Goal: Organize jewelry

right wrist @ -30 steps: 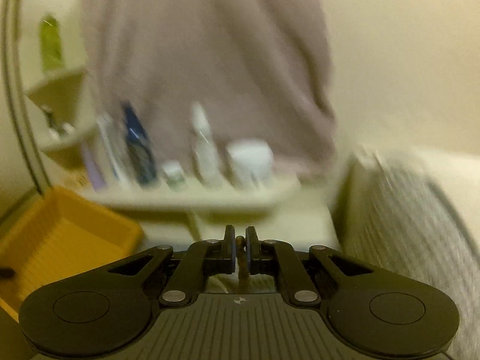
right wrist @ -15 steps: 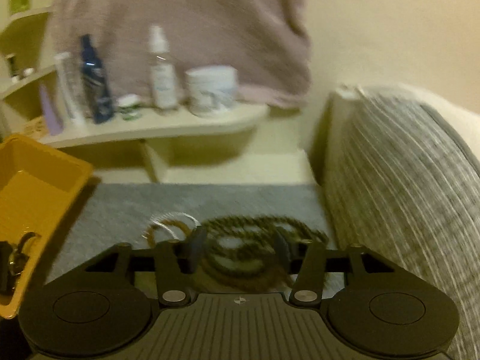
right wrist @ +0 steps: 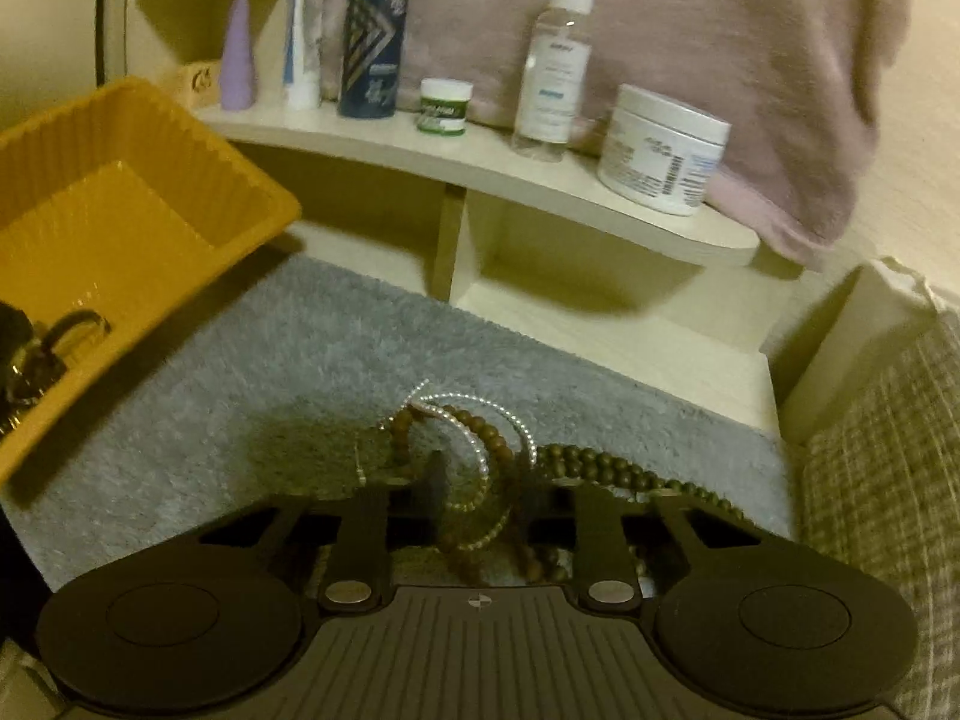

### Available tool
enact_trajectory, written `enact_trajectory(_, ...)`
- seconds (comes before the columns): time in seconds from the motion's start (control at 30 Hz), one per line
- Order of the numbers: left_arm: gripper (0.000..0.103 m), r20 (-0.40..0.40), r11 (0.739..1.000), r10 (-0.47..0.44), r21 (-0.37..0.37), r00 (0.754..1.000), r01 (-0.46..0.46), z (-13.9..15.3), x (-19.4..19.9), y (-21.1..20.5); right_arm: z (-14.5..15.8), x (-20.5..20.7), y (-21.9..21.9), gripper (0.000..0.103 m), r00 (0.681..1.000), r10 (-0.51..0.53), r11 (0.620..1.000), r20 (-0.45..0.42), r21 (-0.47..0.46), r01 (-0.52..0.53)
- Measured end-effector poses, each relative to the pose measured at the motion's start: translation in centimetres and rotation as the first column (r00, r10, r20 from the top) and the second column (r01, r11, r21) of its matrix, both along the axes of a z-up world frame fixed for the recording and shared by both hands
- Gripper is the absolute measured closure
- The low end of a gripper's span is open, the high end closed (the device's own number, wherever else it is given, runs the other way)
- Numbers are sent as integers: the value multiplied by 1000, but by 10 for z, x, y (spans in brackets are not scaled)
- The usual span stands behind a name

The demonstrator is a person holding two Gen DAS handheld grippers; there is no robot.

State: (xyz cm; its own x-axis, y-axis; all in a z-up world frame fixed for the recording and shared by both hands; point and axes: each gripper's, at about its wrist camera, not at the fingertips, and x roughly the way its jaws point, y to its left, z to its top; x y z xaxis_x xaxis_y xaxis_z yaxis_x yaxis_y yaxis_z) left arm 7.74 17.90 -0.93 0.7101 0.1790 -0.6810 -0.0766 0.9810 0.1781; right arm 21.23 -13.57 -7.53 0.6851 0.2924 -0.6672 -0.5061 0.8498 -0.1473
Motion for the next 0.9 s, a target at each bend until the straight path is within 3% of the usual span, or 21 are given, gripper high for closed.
enact_trajectory(0.23, 99, 0, 1000, -2, 1, 1000, 2, 0, -1, 0, 59, -14, -8, 101, 991, 1, 998, 136, 61, -9)
enact_trajectory(0.4, 99, 1, 1000, -1, 0, 1000, 1, 0, -1, -1, 119, -26, -11, 101, 963, 13, 994, 271, 97, -41)
enact_trajectory(0.57, 98, 6, 1000, -2, 0, 1000, 2, -1, -1, -1, 165, -35, -11, 101, 939, 19, 987, 342, 142, -72)
enact_trajectory(0.9, 98, 13, 1000, -5, -5, 1000, 5, 0, -2, -1, 205, -49, 2, 101, 905, 58, 975, 421, 169, -141)
